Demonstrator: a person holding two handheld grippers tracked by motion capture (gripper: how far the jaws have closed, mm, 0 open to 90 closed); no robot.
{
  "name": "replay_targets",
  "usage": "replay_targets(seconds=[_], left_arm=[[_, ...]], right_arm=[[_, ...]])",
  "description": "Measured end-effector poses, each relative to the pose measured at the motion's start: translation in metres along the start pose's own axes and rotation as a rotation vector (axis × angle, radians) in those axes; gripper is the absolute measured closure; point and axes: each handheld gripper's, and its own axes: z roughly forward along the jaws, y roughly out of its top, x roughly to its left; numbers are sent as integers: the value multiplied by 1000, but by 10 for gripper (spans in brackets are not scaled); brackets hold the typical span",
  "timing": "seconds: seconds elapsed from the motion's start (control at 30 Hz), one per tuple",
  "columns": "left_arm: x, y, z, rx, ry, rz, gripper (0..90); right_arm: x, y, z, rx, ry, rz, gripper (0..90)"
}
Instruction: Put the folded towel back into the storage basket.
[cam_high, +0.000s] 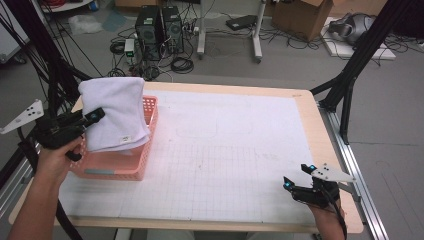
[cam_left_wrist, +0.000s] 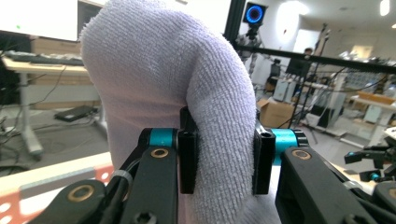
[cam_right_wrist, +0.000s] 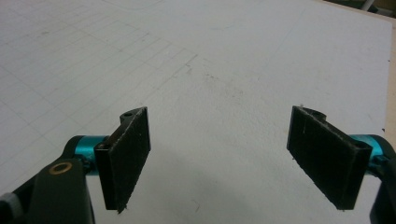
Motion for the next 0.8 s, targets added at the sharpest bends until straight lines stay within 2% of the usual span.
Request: replay_targets(seconds=[0.1, 0.17, 0.23, 0.27, 0.33, 0.4, 0.53, 0.6, 0.8], left_arm=[[6, -5, 3, 26, 10, -13, 708], [15, -15, 7, 73, 25, -47, 707], [22, -21, 7, 92, 34, -74, 706], [22, -21, 7, 92, 34, -74, 706], [29, -27, 7, 109, 43, -116, 704], [33, -31, 7, 123, 58, -129, 702], [38, -33, 4, 125, 71, -152, 699], [42, -32, -1, 117, 84, -178, 699], [49, -31, -10, 124, 97, -203, 701]], right_arm=[[0, 0, 0, -1, -4, -5, 204], [0, 0, -1, 0, -5, -6, 204], [0, 0, -1, 1, -4, -3, 204], [0, -1, -1, 2, -4, -2, 204], [0, -1, 0, 4, -5, -4, 204], [0, -1, 0, 10, -4, -3, 204], [1, -1, 1, 7, -5, -9, 204], [2, -1, 1, 10, -4, -9, 204], [2, -1, 2, 12, -3, -9, 204]])
